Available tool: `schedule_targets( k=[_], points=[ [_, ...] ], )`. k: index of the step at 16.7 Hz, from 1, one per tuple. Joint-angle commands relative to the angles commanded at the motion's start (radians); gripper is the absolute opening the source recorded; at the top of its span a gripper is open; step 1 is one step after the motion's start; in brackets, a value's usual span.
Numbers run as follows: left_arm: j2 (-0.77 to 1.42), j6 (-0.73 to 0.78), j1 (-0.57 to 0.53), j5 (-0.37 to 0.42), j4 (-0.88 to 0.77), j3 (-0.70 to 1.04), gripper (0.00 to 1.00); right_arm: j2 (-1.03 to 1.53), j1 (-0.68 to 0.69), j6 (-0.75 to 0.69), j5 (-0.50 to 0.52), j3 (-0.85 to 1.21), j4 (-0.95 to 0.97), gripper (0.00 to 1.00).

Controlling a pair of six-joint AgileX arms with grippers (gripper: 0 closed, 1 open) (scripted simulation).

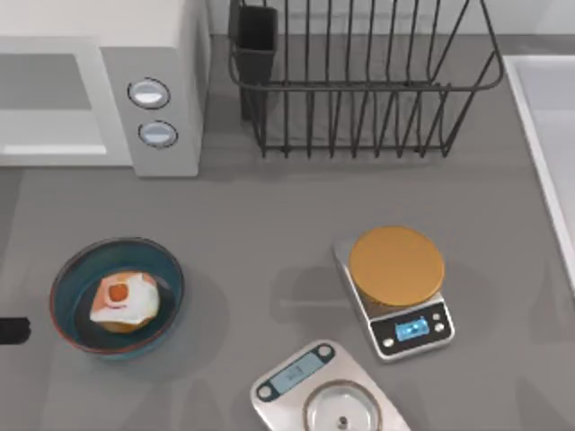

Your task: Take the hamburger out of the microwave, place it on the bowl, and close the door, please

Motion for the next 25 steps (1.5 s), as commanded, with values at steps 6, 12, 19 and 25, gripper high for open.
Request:
schedule_targets(
  k=[6,12,19,25],
  points=[
    [0.000,0.000,0.000,0.000,0.000,0.000,0.00,0.000,0.000,0.000,0.000,0.000,0.000,1.00],
    [-0.003,0.000,0.002,0.002,-0.003,0.001,0.00,0.000,0.000,0.000,0.000,0.000,0.000,1.00],
    [-0.165,-0.002,0.107,0.108,-0.221,0.055,0.00,0.000,0.000,0.000,0.000,0.000,0.000,1.00],
    [-0.191,-0.002,0.123,0.125,-0.257,0.062,0.00,0.000,0.000,0.000,0.000,0.000,0.000,1.00]
  ],
)
